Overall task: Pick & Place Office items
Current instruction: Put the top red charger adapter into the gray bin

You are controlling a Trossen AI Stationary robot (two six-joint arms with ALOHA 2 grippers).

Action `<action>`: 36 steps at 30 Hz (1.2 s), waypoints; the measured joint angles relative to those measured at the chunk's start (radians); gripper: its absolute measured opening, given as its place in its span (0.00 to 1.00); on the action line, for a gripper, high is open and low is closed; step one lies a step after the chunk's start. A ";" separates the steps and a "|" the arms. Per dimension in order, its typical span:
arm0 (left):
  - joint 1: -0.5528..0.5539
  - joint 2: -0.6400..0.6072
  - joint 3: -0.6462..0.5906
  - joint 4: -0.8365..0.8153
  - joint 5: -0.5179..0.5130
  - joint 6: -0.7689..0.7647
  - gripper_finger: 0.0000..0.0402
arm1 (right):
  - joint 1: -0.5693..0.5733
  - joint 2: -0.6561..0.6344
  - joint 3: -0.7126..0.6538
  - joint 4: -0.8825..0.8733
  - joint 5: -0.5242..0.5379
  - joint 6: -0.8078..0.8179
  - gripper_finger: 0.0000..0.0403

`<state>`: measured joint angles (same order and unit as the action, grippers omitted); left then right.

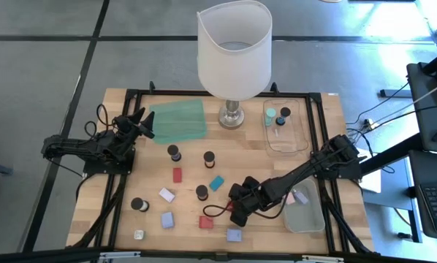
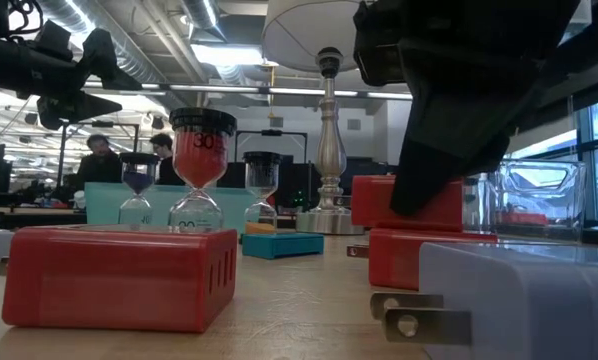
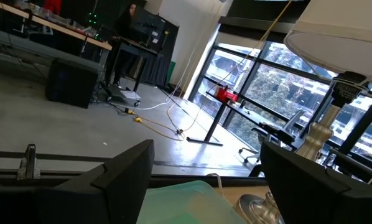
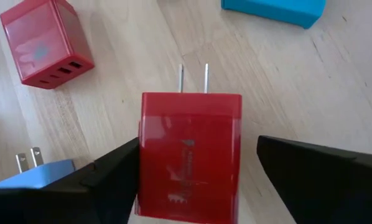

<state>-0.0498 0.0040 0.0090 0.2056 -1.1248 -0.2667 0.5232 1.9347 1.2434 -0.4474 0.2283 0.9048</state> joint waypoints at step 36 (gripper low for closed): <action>0.000 0.000 0.000 0.000 0.000 0.000 0.72 | 0.077 -0.432 -0.001 -0.552 0.322 0.176 0.58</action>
<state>-0.0498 0.0044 0.0090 0.2058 -1.1252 -0.2665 0.6002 1.5030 1.2423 -0.9995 0.5502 1.0805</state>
